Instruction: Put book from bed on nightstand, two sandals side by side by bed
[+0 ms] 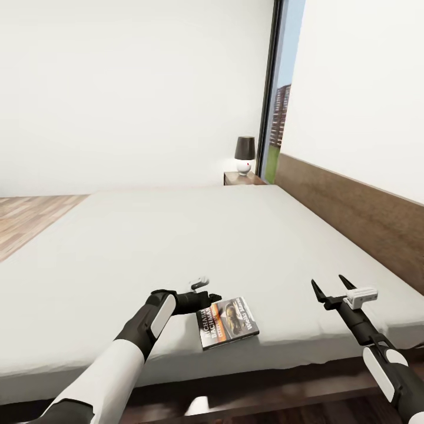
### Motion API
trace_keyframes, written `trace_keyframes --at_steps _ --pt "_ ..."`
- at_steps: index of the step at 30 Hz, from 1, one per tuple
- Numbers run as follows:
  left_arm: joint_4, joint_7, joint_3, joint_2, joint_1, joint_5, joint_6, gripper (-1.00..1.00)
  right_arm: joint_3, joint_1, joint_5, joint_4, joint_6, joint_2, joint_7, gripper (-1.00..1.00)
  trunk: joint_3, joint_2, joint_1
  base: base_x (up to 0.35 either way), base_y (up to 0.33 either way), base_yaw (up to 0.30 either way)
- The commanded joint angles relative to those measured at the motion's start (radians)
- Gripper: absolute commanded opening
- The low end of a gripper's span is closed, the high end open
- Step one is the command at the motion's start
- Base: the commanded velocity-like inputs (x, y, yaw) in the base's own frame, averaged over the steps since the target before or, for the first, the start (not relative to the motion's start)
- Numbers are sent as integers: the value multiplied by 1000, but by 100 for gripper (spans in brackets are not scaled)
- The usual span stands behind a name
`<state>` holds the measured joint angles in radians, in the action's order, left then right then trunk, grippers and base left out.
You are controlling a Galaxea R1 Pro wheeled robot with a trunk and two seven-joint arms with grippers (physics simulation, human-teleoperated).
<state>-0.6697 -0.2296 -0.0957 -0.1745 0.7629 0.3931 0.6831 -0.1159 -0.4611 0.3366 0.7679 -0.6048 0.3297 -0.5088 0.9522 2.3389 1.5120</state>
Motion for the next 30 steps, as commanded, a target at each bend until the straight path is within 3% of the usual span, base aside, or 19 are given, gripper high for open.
trace_keyframes --at_steps 1,30 --pt "0 3 -1 0 0 -10 7 100 -1 -1 10 -1 0 0 -10 100 1 0 0 0 0 0" --pt "0 3 -1 0 0 -10 7 100 -1 -1 10 -2 0 -4 -10 100 1 0 0 0 0 0"
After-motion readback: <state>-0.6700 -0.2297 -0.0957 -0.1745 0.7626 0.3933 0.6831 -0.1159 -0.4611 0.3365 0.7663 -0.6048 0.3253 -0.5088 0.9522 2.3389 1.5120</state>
